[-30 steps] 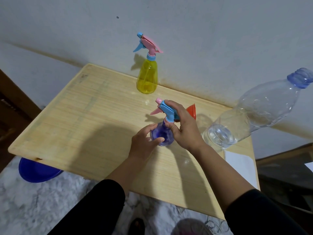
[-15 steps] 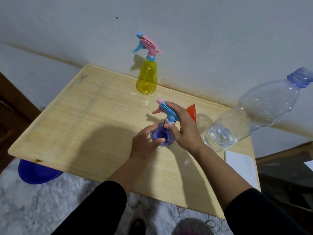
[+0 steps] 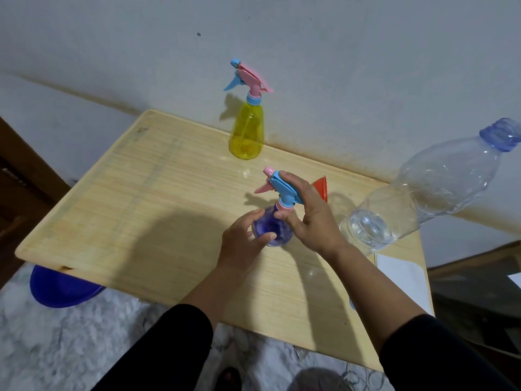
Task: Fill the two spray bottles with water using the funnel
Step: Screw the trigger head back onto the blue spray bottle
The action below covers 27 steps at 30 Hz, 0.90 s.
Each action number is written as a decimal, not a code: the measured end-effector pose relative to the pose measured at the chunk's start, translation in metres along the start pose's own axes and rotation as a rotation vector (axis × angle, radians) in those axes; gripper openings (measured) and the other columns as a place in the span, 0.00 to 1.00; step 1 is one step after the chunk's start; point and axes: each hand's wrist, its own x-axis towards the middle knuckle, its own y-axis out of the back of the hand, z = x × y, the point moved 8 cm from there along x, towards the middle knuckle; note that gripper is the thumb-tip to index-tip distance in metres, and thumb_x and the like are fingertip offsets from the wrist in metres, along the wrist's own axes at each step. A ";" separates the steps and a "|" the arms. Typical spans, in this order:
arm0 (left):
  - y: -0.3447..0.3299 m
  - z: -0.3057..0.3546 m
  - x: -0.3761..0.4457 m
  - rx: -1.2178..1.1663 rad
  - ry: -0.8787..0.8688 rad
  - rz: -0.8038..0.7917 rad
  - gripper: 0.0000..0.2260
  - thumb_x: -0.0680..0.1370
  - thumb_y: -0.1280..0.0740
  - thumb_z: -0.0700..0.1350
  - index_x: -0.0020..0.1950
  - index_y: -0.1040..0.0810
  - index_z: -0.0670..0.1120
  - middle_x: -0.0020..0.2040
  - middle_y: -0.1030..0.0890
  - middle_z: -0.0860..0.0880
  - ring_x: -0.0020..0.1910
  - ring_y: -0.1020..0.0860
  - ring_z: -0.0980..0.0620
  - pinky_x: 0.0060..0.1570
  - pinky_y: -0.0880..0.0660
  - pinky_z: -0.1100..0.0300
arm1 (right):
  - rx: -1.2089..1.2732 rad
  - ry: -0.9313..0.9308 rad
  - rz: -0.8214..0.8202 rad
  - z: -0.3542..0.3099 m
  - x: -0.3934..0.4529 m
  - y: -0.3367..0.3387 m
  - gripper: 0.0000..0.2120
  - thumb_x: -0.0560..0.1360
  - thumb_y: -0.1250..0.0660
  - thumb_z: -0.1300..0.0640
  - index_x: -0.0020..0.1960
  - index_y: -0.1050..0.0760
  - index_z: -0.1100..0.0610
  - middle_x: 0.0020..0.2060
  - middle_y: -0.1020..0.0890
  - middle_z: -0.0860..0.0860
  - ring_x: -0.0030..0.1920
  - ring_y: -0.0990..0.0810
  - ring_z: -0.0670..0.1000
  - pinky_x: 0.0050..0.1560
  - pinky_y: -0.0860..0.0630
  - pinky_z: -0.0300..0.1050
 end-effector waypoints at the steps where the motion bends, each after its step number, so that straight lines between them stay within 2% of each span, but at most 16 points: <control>1: 0.000 0.000 0.001 0.006 -0.002 0.003 0.29 0.63 0.33 0.59 0.62 0.23 0.49 0.51 0.24 0.62 0.49 0.26 0.63 0.44 0.31 0.80 | 0.003 0.000 -0.029 0.002 0.000 -0.001 0.33 0.73 0.32 0.64 0.68 0.39 0.39 0.62 0.35 0.28 0.60 0.32 0.36 0.59 0.33 0.31; 3: -0.001 -0.001 0.002 0.033 -0.003 0.007 0.27 0.65 0.31 0.55 0.63 0.24 0.48 0.53 0.24 0.59 0.50 0.26 0.62 0.43 0.32 0.82 | 0.028 -0.001 -0.049 0.003 0.000 -0.002 0.33 0.73 0.34 0.67 0.69 0.39 0.40 0.63 0.34 0.31 0.62 0.32 0.33 0.60 0.32 0.29; 6: -0.002 -0.003 0.001 0.021 0.011 0.002 0.28 0.65 0.32 0.56 0.63 0.24 0.49 0.53 0.23 0.59 0.50 0.25 0.62 0.43 0.32 0.82 | 0.021 -0.005 0.011 0.000 -0.001 -0.003 0.31 0.72 0.33 0.63 0.68 0.39 0.40 0.62 0.32 0.34 0.61 0.29 0.46 0.60 0.30 0.39; 8: -0.002 -0.002 0.001 0.006 0.010 -0.001 0.28 0.64 0.32 0.58 0.62 0.23 0.49 0.54 0.22 0.58 0.50 0.25 0.62 0.43 0.32 0.81 | -0.010 0.009 0.032 0.000 -0.001 -0.001 0.31 0.71 0.32 0.59 0.68 0.40 0.39 0.61 0.33 0.33 0.59 0.29 0.48 0.59 0.31 0.39; 12: -0.001 -0.003 0.002 0.020 0.008 0.009 0.27 0.65 0.31 0.54 0.63 0.24 0.47 0.58 0.21 0.53 0.51 0.26 0.62 0.43 0.32 0.81 | 0.003 0.012 -0.029 0.005 -0.001 -0.002 0.33 0.73 0.34 0.65 0.70 0.40 0.39 0.63 0.34 0.33 0.63 0.32 0.39 0.62 0.32 0.39; 14: -0.002 -0.003 0.002 0.037 0.002 0.003 0.29 0.64 0.33 0.58 0.63 0.24 0.48 0.57 0.20 0.54 0.51 0.25 0.62 0.43 0.31 0.80 | 0.010 0.009 0.006 0.002 -0.002 -0.002 0.32 0.72 0.34 0.65 0.69 0.39 0.40 0.62 0.32 0.35 0.61 0.29 0.45 0.61 0.31 0.40; 16: -0.002 -0.002 0.001 0.053 -0.001 -0.005 0.31 0.62 0.36 0.62 0.62 0.24 0.50 0.57 0.20 0.55 0.50 0.25 0.62 0.44 0.31 0.78 | -0.019 0.021 0.058 -0.003 -0.002 -0.001 0.31 0.71 0.33 0.62 0.67 0.38 0.41 0.60 0.30 0.38 0.56 0.29 0.50 0.57 0.33 0.36; 18: -0.002 -0.003 0.002 0.055 0.001 -0.002 0.32 0.62 0.37 0.63 0.62 0.24 0.50 0.57 0.20 0.54 0.51 0.25 0.61 0.46 0.30 0.76 | -0.049 0.043 0.056 -0.003 -0.001 0.001 0.31 0.71 0.32 0.60 0.68 0.39 0.41 0.59 0.29 0.39 0.55 0.31 0.48 0.56 0.36 0.32; 20: -0.001 -0.004 0.003 0.052 0.007 0.005 0.32 0.62 0.35 0.62 0.63 0.24 0.49 0.58 0.20 0.54 0.52 0.25 0.61 0.47 0.29 0.75 | -0.036 0.045 0.024 0.002 -0.002 0.001 0.31 0.72 0.33 0.62 0.69 0.39 0.40 0.60 0.30 0.37 0.57 0.31 0.45 0.59 0.37 0.29; 23: -0.002 -0.006 0.003 0.072 0.009 0.011 0.28 0.65 0.31 0.57 0.63 0.24 0.48 0.58 0.20 0.53 0.52 0.25 0.61 0.48 0.29 0.73 | 0.016 0.000 0.010 0.003 -0.002 -0.003 0.32 0.73 0.34 0.65 0.68 0.39 0.39 0.60 0.32 0.32 0.59 0.29 0.47 0.60 0.32 0.37; 25: -0.002 -0.006 0.003 0.054 0.012 0.006 0.28 0.64 0.31 0.58 0.62 0.24 0.50 0.57 0.20 0.55 0.51 0.25 0.62 0.46 0.30 0.77 | 0.001 0.001 0.062 -0.001 -0.001 -0.002 0.32 0.71 0.33 0.63 0.67 0.38 0.39 0.59 0.29 0.37 0.56 0.28 0.51 0.56 0.32 0.36; 27: -0.002 -0.007 0.003 0.023 0.022 0.006 0.28 0.64 0.30 0.58 0.62 0.23 0.50 0.56 0.21 0.56 0.51 0.25 0.63 0.44 0.31 0.80 | -0.019 0.016 0.073 -0.001 -0.001 0.000 0.32 0.70 0.31 0.61 0.67 0.39 0.38 0.58 0.24 0.45 0.54 0.29 0.51 0.55 0.34 0.34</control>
